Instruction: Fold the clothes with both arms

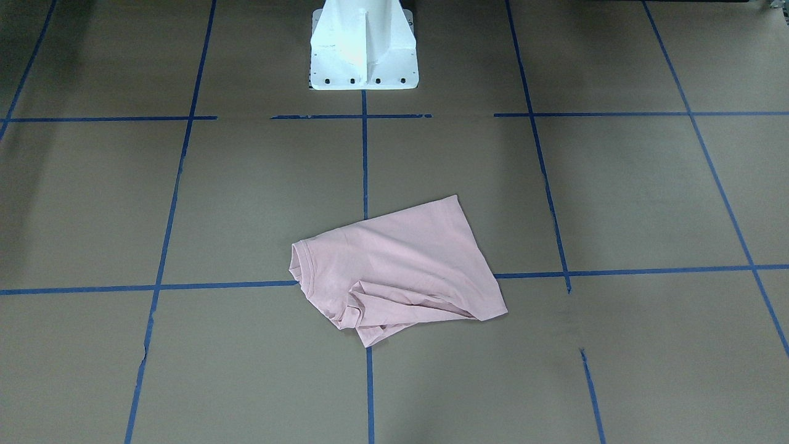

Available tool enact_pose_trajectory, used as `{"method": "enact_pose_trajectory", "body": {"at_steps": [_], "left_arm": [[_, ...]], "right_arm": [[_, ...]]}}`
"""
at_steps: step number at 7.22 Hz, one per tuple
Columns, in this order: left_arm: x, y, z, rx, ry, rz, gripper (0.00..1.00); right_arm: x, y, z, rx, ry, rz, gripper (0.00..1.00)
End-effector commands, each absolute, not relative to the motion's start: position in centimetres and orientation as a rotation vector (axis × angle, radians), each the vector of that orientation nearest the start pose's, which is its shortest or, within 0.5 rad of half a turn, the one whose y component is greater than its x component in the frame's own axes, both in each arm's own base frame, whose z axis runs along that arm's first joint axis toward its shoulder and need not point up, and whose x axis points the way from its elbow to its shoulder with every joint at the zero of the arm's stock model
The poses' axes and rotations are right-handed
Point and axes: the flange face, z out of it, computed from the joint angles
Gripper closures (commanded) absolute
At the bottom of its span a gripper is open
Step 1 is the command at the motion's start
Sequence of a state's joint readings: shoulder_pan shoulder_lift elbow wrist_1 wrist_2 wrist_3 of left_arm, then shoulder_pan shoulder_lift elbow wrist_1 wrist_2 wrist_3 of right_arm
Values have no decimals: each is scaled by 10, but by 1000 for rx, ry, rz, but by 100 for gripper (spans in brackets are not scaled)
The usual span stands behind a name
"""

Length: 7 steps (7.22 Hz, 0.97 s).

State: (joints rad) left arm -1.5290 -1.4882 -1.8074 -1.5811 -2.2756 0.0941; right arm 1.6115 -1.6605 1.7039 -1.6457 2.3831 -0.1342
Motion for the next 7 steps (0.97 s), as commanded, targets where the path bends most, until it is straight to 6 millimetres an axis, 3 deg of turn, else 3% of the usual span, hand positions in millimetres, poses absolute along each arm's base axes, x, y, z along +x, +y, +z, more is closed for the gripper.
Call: {"method": "enact_pose_trajectory", "body": {"at_steps": [1,3,7], "left_arm": [[-47,-475,642,135,746,176,0],[-48,-470,663,188,746,202,0],[-49,-470,664,172,732,186,0]], "right_arm": [[80,-452,631,59,-807,-74,0],[80,-448,624,68,-821,-73,0],[80,-443,633,44,-818,-62,0]]}}
